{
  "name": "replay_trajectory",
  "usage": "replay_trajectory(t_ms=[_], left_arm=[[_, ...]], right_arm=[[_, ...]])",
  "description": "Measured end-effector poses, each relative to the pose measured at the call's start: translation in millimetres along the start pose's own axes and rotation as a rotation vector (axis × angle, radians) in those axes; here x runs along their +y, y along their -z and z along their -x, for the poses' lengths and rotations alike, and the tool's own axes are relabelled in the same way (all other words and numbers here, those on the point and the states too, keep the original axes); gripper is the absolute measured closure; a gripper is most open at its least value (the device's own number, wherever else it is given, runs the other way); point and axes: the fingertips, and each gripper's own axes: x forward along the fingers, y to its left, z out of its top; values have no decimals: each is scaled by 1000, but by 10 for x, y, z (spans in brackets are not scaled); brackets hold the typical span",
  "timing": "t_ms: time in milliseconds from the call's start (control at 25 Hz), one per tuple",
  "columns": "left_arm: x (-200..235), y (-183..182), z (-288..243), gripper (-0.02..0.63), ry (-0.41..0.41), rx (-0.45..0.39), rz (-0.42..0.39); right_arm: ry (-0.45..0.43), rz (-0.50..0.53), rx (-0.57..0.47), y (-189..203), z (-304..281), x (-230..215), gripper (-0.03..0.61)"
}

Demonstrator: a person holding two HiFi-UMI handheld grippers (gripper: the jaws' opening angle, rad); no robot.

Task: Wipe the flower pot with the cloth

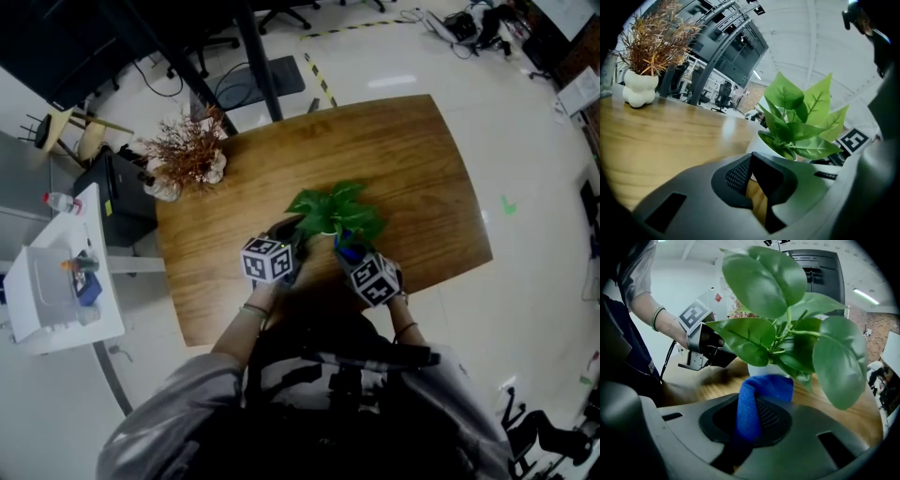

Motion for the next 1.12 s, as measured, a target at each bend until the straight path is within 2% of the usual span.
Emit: replay_trajectory(t_ms=[200,360,520,680,880,1120], left_arm=[[98,-95,-56,607,-20,-31,27],[99,-85,-37,607,-26,-19,23],[36,-22,65,607,-23,-8,12],[-93,98,128,607,-11,-2,34],[-261,230,163,607,15,11,52],[-373,230,117,607,44,10,59]], right_arm=[[-36,-4,-6,-66,-87,136,522],[-44,-6,-4,-11,12,155,522],[8,-30,12,205,222,-65,522],[87,-25,45,411,385,-505,522],[127,110,27,252,456,-976,522],[28,299,-11,-193,286,-1018,522]])
